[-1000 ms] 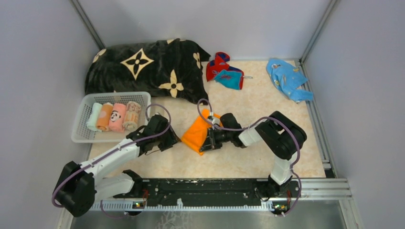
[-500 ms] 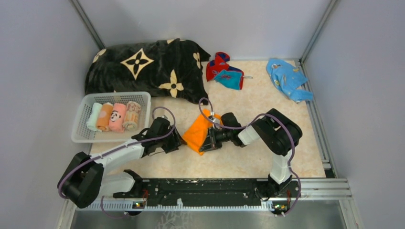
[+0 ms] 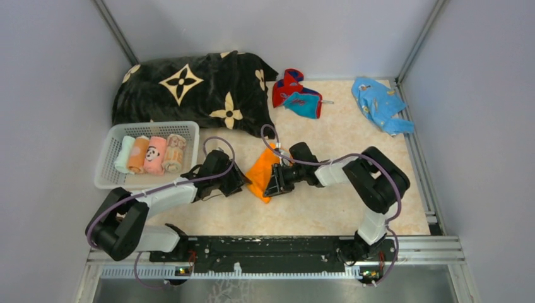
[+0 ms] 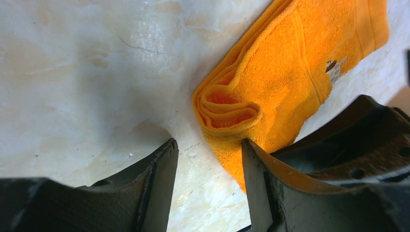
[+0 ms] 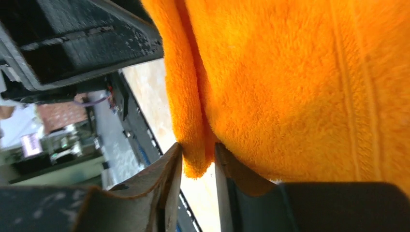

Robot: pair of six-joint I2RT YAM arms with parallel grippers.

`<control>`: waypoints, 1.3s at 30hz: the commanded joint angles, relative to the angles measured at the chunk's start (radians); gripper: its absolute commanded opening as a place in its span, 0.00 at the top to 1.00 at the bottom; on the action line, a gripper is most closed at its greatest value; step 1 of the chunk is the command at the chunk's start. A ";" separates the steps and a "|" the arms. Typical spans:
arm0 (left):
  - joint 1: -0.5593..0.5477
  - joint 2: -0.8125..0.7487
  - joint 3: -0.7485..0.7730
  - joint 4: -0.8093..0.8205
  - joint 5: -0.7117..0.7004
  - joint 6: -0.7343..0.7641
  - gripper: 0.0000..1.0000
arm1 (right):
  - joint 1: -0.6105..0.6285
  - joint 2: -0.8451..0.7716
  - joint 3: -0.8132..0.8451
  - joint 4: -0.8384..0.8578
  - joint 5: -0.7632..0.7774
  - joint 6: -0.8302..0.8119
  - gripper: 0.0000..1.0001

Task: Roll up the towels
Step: Roll the towel at the center of the board.

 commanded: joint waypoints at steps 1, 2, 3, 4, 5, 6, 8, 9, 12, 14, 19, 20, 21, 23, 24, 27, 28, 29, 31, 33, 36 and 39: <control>0.004 0.042 -0.035 -0.091 -0.063 -0.044 0.42 | 0.002 -0.153 0.087 -0.236 0.157 -0.185 0.66; 0.004 0.047 -0.038 -0.092 -0.060 -0.054 0.42 | 0.019 -0.200 0.107 -0.288 0.199 -0.222 0.64; 0.004 0.051 -0.040 -0.094 -0.058 -0.064 0.42 | 0.037 -0.223 0.128 -0.342 0.258 -0.259 0.63; 0.003 0.056 -0.043 -0.095 -0.057 -0.071 0.42 | 0.063 -0.248 0.148 -0.385 0.318 -0.298 0.63; 0.004 0.062 -0.046 -0.098 -0.057 -0.081 0.42 | 0.094 -0.269 0.167 -0.424 0.377 -0.330 0.63; 0.004 0.069 -0.048 -0.101 -0.055 -0.088 0.42 | 0.126 -0.285 0.185 -0.453 0.433 -0.363 0.63; 0.004 0.082 -0.051 -0.101 -0.050 -0.101 0.43 | 0.186 -0.307 0.210 -0.478 0.492 -0.415 0.63; 0.004 0.089 -0.052 -0.100 -0.045 -0.107 0.43 | 0.211 -0.311 0.217 -0.475 0.501 -0.433 0.63; 0.004 0.106 -0.053 -0.096 -0.033 -0.115 0.43 | 0.265 -0.299 0.224 -0.447 0.506 -0.453 0.63; 0.004 0.111 -0.054 -0.096 -0.031 -0.121 0.43 | 0.287 -0.272 0.234 -0.437 0.508 -0.458 0.63; 0.004 0.109 -0.066 -0.093 -0.031 -0.128 0.43 | 0.307 -0.208 0.244 -0.414 0.547 -0.474 0.63; 0.004 0.107 -0.069 -0.094 -0.030 -0.129 0.43 | 0.308 -0.198 0.247 -0.414 0.562 -0.481 0.63; 0.004 0.105 -0.070 -0.095 -0.030 -0.131 0.43 | 0.308 -0.188 0.249 -0.421 0.577 -0.490 0.63; 0.004 0.099 -0.075 -0.100 -0.031 -0.136 0.43 | 0.309 -0.170 0.255 -0.429 0.610 -0.509 0.63; 0.004 0.095 -0.080 -0.101 -0.031 -0.136 0.44 | 0.309 -0.162 0.258 -0.434 0.626 -0.519 0.63; 0.004 0.086 -0.089 -0.110 -0.032 -0.145 0.44 | 0.308 -0.154 0.270 -0.446 0.654 -0.540 0.63; 0.004 0.083 -0.091 -0.116 -0.033 -0.148 0.44 | 0.308 -0.153 0.272 -0.446 0.662 -0.545 0.63; 0.004 0.080 -0.094 -0.121 -0.033 -0.149 0.44 | 0.308 -0.153 0.275 -0.449 0.668 -0.548 0.63; 0.004 0.076 -0.102 -0.125 -0.033 -0.153 0.45 | 0.310 -0.117 0.283 -0.455 0.678 -0.556 0.63; 0.005 0.073 -0.108 -0.128 -0.033 -0.157 0.45 | 0.313 -0.105 0.289 -0.461 0.695 -0.566 0.63; 0.004 0.078 -0.113 -0.140 -0.033 -0.161 0.47 | 0.323 -0.087 0.296 -0.473 0.717 -0.586 0.63; 0.005 0.084 -0.117 -0.150 -0.033 -0.165 0.47 | 0.343 -0.067 0.296 -0.481 0.737 -0.607 0.63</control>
